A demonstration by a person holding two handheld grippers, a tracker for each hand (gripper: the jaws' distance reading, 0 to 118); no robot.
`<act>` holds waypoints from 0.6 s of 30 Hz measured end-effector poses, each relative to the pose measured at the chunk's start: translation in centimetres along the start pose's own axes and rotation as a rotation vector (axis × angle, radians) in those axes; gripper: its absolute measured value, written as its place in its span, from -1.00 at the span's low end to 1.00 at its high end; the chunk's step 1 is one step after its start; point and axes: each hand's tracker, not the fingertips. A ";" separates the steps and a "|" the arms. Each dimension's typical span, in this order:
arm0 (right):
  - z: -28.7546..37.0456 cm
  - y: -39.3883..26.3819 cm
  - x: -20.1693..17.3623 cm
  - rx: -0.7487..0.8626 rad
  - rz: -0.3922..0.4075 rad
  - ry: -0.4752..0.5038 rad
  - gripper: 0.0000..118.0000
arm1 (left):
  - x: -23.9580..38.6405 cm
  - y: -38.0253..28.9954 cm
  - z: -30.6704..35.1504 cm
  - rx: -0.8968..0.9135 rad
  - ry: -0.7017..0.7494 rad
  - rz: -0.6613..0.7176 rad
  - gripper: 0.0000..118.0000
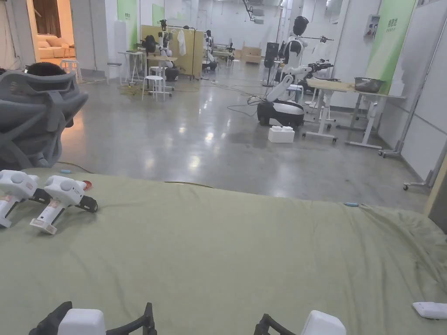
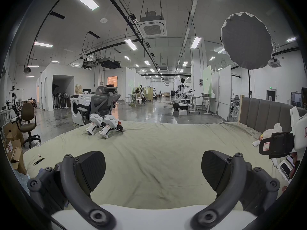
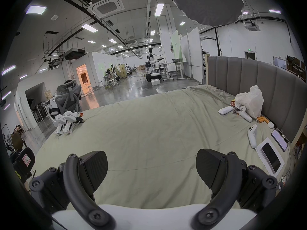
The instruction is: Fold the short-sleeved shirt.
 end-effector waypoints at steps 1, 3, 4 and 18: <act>0.0 0.0 0.0 -0.003 0.003 0.002 0.84 | 0.0 0.0 0.0 0.001 -0.001 -0.002 0.98; -0.1 0.0 0.0 0.001 0.006 0.004 0.84 | 0.1 0.1 -0.1 0.001 -0.005 -0.006 0.98; -0.2 0.0 -0.1 0.001 0.012 0.004 0.84 | 0.1 0.1 -0.1 0.002 -0.007 -0.007 0.98; -1.1 -0.7 0.1 0.050 0.063 0.104 0.84 | 0.9 1.5 -2.2 0.038 -0.029 -0.096 0.98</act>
